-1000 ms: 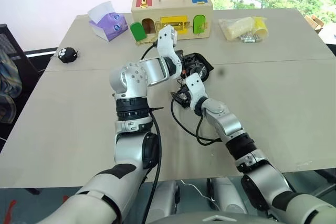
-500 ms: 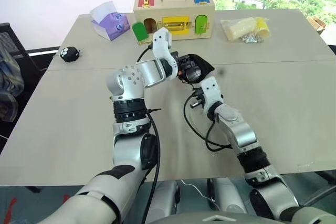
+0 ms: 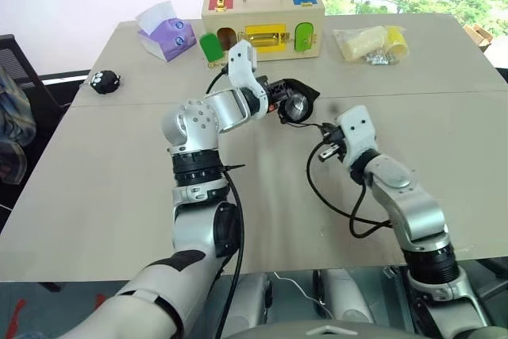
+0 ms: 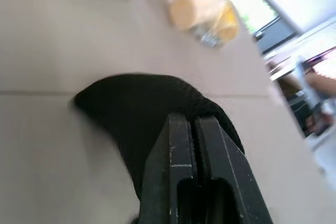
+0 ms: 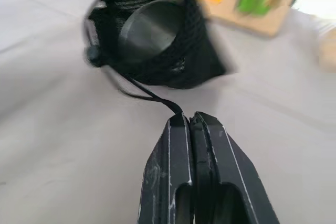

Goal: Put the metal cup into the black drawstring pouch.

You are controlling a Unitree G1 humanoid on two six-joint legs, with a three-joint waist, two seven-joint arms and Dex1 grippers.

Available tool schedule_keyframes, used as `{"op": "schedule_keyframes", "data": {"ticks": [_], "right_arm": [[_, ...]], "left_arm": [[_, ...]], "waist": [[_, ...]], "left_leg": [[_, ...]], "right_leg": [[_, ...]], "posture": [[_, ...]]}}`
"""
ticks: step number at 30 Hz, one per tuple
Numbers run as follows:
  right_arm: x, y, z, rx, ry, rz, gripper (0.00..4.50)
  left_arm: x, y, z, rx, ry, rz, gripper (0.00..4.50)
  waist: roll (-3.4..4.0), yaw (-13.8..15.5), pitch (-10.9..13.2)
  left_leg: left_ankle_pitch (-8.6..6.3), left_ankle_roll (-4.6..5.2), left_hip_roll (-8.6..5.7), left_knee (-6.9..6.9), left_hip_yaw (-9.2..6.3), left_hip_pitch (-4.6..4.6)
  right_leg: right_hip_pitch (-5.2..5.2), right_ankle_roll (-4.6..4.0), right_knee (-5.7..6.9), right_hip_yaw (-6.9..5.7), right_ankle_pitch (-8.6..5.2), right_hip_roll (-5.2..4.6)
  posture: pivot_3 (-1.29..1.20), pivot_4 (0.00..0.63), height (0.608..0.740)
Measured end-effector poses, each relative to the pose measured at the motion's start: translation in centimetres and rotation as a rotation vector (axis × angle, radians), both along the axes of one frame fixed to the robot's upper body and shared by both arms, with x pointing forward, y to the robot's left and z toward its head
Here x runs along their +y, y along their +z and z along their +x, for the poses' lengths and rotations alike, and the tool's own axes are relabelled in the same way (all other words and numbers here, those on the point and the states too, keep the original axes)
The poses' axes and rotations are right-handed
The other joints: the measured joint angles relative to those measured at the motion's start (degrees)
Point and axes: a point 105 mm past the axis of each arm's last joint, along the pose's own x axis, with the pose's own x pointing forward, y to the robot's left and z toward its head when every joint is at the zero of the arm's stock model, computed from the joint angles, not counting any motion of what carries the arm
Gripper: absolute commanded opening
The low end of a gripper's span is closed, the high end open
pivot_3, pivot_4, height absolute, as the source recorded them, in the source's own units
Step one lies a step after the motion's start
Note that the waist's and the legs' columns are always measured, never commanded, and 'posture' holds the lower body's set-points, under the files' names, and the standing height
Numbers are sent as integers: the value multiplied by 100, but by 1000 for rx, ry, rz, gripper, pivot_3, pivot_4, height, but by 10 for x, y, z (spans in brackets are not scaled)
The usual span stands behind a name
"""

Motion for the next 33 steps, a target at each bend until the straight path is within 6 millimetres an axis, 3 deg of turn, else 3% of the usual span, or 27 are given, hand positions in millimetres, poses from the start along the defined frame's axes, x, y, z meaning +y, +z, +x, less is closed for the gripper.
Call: {"op": "schedule_keyframes", "data": {"ticks": [3, 4, 9, 10, 12, 17, 22, 28, 33], "right_arm": [[-2, 32, 2, -73, 6, 37, 76], [-1, 38, 1, -88, 11, 50, 12], [2, 77, 0, -137, 52, 193, 0], [2, 90, -1, -154, 70, 245, 0], [1, 100, -1, -167, 86, 285, 0], [-6, 150, -4, -238, 159, 448, 0], [-5, 177, -3, -239, 239, 576, 0], [2, 180, -4, -199, 298, 620, 0], [11, 181, -6, -181, 340, 626, 0]], "left_arm": [[-4, 11, -3, -36, -39, -135, 0], [-3, 15, -3, -50, -40, -153, 271], [3, 35, -8, -118, -80, -334, 2251], [2, 40, -10, -134, -99, -357, 2908], [2, 44, -12, -152, -104, -362, 3582], [2, 67, -27, -303, -164, -372, 3582], [-4, 69, -42, -455, -209, -232, 3582], [-15, 63, -50, -620, -239, -22, 3582], [-18, 54, -43, -702, -217, 145, 3582]], "waist": [[0, -14, 0], [0, -16, 0], [0, -8, 0], [0, -5, 0], [0, -2, 0], [0, -25, 0], [2, -40, 0], [2, -28, 0], [4, -38, -1]], "left_leg": [[0, 0, 4, -1, 0, 0], [0, 0, 4, -1, 0, 0], [0, 0, 3, 1, 1, 0], [0, 1, 3, 1, 0, -1], [0, 1, 2, 2, -1, -2], [0, 1, 2, 0, 0, -3], [0, 1, 3, -3, 4, -1], [0, 2, 3, -2, 4, -1], [0, 2, 3, -3, 5, -1]], "right_leg": [[-1, 0, 0, 0, 0, 0], [-1, 0, 0, 0, 0, 0], [0, 0, 0, 1, 0, -2], [0, 0, 0, 0, 0, -2], [0, 0, 1, -1, 0, -2], [-1, -1, 1, 0, 0, -2], [-3, -2, 2, 4, 0, -1], [-2, -2, 1, 4, 1, -2], [-3, -2, 2, 5, 0, -1]], "posture": [[0, 150, 710], [0, 150, 710], [0, 150, 710], [0, 150, 710], [0, 150, 710], [0, 150, 710], [0, 150, 710], [0, 150, 710], [0, 150, 710]]}}
